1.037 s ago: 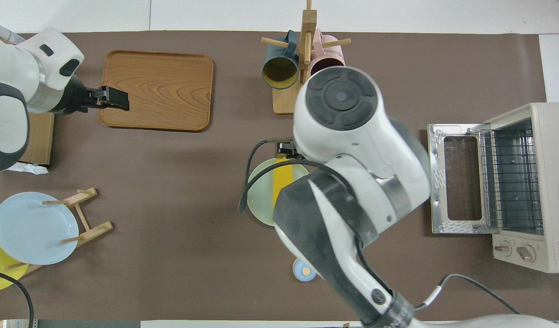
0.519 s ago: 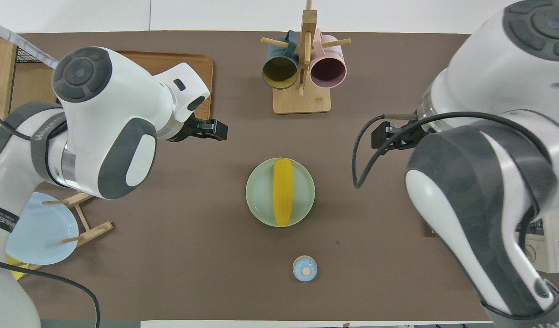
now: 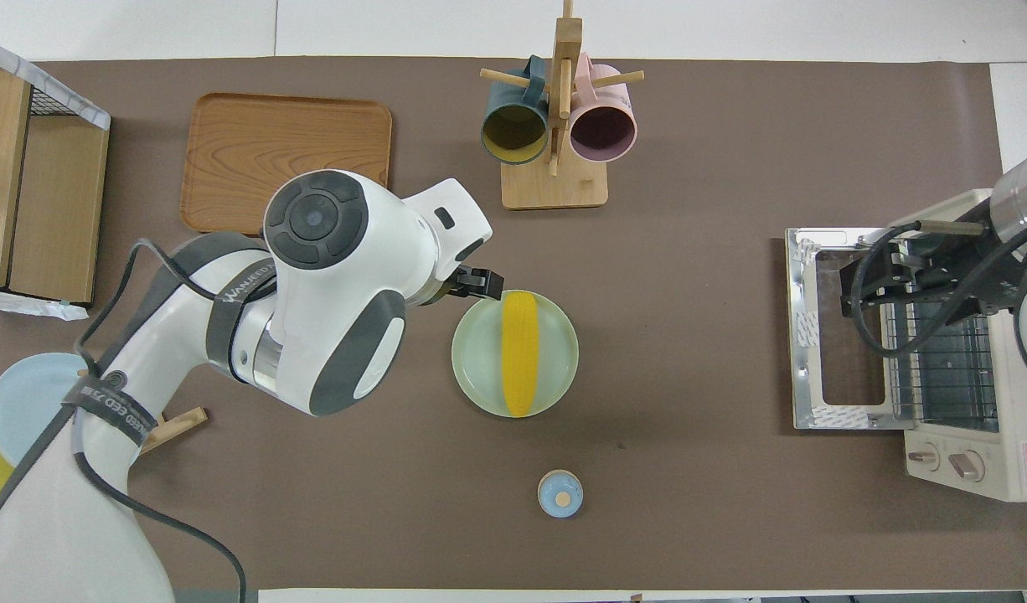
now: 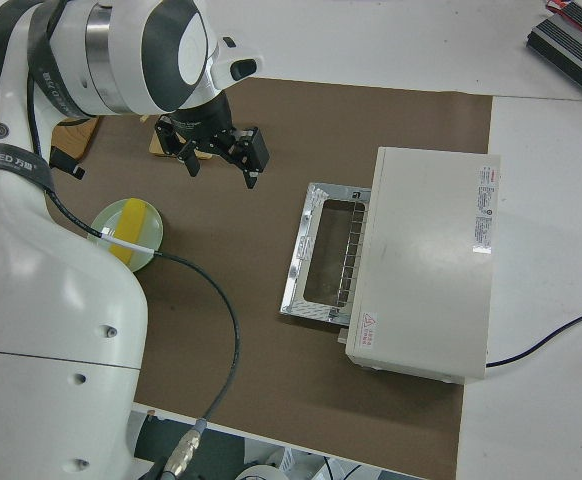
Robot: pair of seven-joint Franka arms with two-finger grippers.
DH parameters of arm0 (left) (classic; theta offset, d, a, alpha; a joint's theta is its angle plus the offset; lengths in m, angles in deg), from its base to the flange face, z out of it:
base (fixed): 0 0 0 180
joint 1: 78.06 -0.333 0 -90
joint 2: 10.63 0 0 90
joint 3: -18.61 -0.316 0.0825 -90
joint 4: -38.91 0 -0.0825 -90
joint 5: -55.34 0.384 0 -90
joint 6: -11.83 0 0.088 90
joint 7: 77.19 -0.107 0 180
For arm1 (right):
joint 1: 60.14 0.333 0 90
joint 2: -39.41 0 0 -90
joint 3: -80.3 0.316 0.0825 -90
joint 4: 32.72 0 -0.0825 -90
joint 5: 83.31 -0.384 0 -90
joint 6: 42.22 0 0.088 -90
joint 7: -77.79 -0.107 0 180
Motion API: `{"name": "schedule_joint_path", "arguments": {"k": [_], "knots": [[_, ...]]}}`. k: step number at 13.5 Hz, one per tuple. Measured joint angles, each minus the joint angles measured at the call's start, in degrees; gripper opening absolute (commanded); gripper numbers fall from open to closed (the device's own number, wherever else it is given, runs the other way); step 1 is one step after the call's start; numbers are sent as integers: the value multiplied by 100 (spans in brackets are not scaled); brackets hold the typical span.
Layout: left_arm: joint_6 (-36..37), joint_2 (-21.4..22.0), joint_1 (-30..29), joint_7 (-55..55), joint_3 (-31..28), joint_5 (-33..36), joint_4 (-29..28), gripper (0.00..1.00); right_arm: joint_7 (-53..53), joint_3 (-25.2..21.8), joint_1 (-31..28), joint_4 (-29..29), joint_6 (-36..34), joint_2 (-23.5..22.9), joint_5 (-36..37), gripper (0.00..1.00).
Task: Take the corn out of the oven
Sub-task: 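Grasp the yellow corn with the left gripper while the right gripper withdraws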
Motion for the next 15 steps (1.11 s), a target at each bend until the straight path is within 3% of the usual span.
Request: {"name": "schedule_joint_path", "arguments": {"k": [6,7,8,9,10,13,15], "knots": [[-488,-707,646,7,-3,1,-11,100,0,45,26,252,464,88,0,100],[-564,-792,706,19,-3,1,-11,100,20,69,27,586,832,202,0,76],[-621,-838,718,53,-4,1,-12,100,87,109,27,1040,1218,346,0,38],[-701,-871,718,118,-9,1,-17,100,134,179,28,1552,1593,515,0,12],[-778,-902,725,180,-9,1,-33,100,149,282,30,2087,1960,709,0,0],[-902,-994,773,315,-10,1,-77,100,149,489,48,3442,2902,1202,0,0],[-1077,-1015,821,421,-8,1,-236,100,149,487,51,4095,3685,1129,0,0]]}}
